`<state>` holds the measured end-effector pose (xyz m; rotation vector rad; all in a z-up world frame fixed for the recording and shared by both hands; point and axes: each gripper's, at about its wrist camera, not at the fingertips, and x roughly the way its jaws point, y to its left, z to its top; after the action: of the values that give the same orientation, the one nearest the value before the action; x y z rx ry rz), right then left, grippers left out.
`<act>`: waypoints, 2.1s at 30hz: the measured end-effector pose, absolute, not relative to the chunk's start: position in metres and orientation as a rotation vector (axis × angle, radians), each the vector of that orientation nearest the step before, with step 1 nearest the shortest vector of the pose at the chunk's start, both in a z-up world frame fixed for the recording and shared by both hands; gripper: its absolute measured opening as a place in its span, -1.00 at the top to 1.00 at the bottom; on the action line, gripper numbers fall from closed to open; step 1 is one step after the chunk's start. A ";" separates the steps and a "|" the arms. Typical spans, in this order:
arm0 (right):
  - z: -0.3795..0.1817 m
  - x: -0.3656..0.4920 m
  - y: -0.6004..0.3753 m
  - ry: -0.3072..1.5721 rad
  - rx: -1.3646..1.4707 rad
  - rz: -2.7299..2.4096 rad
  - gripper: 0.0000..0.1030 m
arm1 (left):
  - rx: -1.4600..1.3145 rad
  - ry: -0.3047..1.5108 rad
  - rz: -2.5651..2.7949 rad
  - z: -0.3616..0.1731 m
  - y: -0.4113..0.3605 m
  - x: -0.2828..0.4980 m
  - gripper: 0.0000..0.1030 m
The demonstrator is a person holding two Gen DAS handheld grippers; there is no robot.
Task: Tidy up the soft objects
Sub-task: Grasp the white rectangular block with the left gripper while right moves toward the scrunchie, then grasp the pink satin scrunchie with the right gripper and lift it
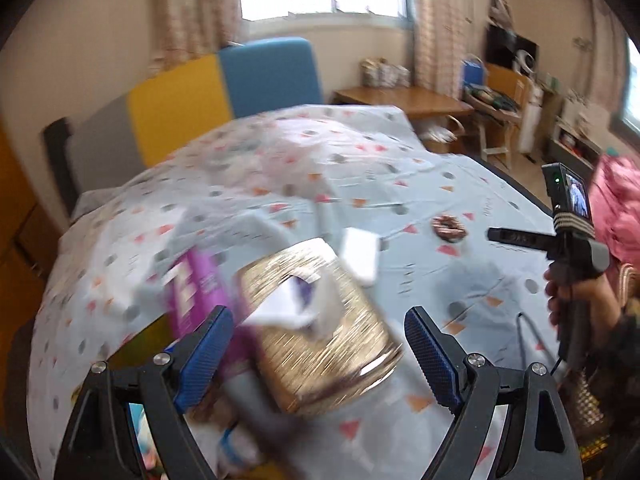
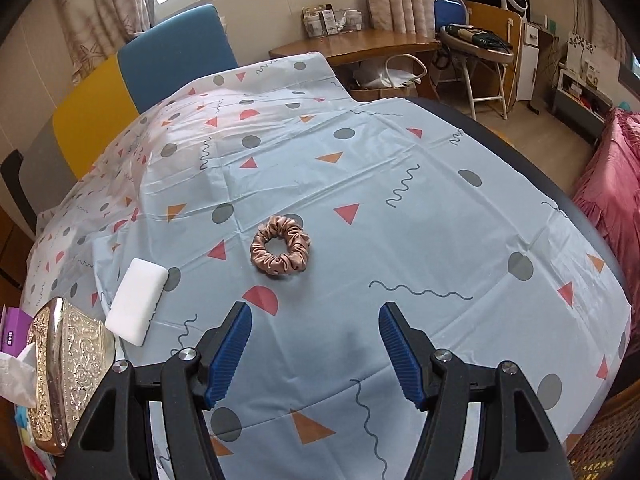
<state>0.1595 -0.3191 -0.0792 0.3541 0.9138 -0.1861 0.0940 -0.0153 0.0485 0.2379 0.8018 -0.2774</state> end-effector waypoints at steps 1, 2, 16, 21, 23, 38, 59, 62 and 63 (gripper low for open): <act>-0.078 0.159 -0.320 0.910 0.359 -0.183 -0.30 | 0.255 0.812 -0.294 0.049 -0.027 0.106 -0.72; -0.078 0.160 -0.320 0.908 0.364 -0.181 -0.30 | 0.284 0.832 -0.304 0.048 -0.041 0.119 -0.77; -0.078 0.159 -0.338 0.922 0.494 -0.169 -0.30 | 0.486 1.226 -0.262 -0.064 -0.136 0.272 -0.81; -0.076 0.159 -0.338 0.919 0.517 -0.148 -0.30 | 0.484 1.326 -0.231 -0.096 -0.146 0.300 -0.81; -0.077 0.159 -0.339 0.922 0.527 -0.143 -0.30 | 0.509 1.341 -0.213 -0.103 -0.150 0.306 -0.81; -0.083 0.161 -0.341 0.949 0.526 -0.157 -0.30 | 0.471 1.370 -0.250 -0.122 -0.146 0.305 -0.07; -0.129 0.284 -0.296 1.145 0.065 -0.104 -0.32 | 0.108 1.150 -0.363 -0.028 -0.103 0.255 -0.08; -0.139 0.286 -0.293 1.163 0.057 -0.086 0.39 | 0.090 1.156 -0.380 -0.028 -0.101 0.251 -0.08; -0.138 0.283 -0.292 1.165 0.056 -0.077 0.62 | 0.088 1.153 -0.375 -0.028 -0.102 0.252 -0.08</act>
<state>0.2829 -0.2924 -0.1378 0.0557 1.1646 -0.0765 0.2521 -0.1020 -0.0279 0.0884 1.1534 -0.3749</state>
